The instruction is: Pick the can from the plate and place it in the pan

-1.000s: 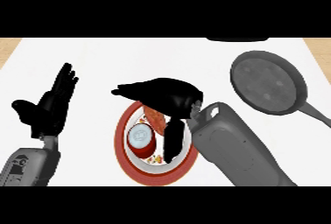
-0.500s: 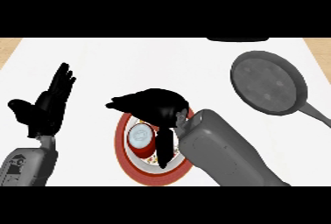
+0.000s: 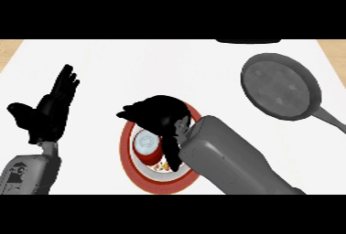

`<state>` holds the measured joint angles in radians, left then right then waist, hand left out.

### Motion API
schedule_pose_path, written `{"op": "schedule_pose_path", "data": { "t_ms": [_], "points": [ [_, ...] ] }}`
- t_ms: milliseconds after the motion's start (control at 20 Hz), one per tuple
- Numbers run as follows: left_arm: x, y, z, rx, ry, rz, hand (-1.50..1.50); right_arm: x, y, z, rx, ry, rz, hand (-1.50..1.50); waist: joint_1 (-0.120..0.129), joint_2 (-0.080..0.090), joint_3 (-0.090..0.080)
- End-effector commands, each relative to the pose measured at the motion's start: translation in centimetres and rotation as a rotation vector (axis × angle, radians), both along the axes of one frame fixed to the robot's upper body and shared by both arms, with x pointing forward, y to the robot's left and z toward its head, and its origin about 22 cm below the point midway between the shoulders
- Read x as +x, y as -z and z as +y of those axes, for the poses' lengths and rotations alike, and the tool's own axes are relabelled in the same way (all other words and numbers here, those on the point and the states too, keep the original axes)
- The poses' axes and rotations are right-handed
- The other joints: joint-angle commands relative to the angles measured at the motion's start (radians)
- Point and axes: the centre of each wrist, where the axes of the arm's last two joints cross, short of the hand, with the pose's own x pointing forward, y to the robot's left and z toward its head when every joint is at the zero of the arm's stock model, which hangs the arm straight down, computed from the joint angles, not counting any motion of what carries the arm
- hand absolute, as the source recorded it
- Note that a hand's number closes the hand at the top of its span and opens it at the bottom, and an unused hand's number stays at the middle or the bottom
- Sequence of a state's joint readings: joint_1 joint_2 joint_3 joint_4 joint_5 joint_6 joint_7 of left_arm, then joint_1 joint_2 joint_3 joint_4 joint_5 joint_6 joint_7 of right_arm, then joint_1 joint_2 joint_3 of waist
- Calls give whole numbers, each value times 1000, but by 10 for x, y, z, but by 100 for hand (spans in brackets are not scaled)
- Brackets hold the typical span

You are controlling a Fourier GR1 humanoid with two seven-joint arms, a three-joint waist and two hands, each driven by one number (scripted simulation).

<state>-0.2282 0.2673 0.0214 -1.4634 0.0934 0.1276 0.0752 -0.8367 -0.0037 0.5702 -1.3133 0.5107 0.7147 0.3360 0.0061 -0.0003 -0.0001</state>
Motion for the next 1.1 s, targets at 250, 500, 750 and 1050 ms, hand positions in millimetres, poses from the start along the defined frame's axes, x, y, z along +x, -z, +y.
{"op": "schedule_pose_path", "data": {
  "t_ms": [250,500,750,1050],
  "points": [
    [10,2,-1,-12,2,-8,0,-7,34,17,-58,1,4,-150,7,2,0],
    [-7,8,-6,-1,0,-7,0,-4,40,18,-95,-8,-22,-150,6,1,0],
    [-4,6,-16,-8,20,-6,0,4,51,23,-146,-2,-2,-150,12,2,0],
    [5,-4,0,-15,31,6,0,3,55,20,-185,-20,35,-150,6,1,0]
  ]
}}
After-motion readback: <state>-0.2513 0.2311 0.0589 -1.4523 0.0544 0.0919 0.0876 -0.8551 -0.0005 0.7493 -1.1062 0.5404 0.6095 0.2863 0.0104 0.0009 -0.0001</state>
